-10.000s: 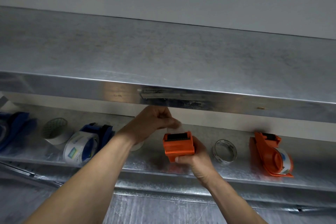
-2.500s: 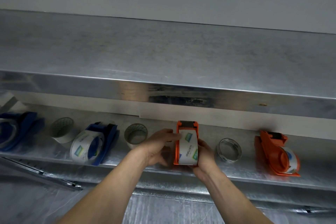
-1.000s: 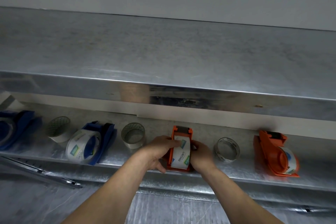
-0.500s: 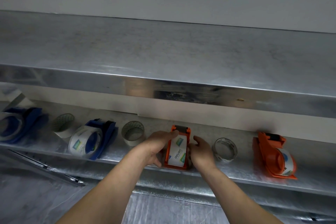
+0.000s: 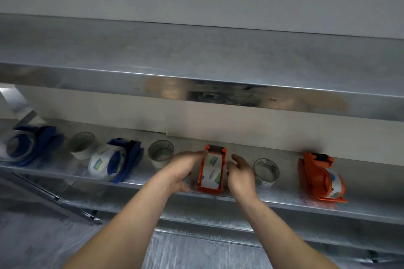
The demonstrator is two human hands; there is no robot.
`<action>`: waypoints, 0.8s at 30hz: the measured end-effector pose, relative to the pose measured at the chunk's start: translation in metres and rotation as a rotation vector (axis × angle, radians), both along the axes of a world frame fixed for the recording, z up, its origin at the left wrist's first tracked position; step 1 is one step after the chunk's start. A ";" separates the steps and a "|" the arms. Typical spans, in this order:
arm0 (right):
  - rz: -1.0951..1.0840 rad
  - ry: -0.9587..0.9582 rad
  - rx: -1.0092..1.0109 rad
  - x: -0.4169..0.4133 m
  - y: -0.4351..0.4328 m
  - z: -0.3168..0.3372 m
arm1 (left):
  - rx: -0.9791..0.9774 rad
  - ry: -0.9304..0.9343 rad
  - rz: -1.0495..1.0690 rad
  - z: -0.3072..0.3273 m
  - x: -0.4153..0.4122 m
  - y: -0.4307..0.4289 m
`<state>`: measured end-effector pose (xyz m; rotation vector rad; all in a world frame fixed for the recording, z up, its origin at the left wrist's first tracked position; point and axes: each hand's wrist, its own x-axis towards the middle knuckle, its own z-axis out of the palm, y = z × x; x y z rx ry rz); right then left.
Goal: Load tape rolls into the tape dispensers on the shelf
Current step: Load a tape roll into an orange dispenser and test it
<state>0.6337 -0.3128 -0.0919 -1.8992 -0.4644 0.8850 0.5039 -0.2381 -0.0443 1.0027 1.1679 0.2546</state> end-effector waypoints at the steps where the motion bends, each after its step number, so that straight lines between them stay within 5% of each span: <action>1: -0.012 -0.008 0.000 -0.002 -0.003 0.002 | 0.003 -0.005 0.001 -0.002 -0.003 0.000; 24: -0.248 -0.098 0.160 -0.085 -0.067 0.024 | 0.022 -0.152 -0.013 0.002 -0.067 -0.040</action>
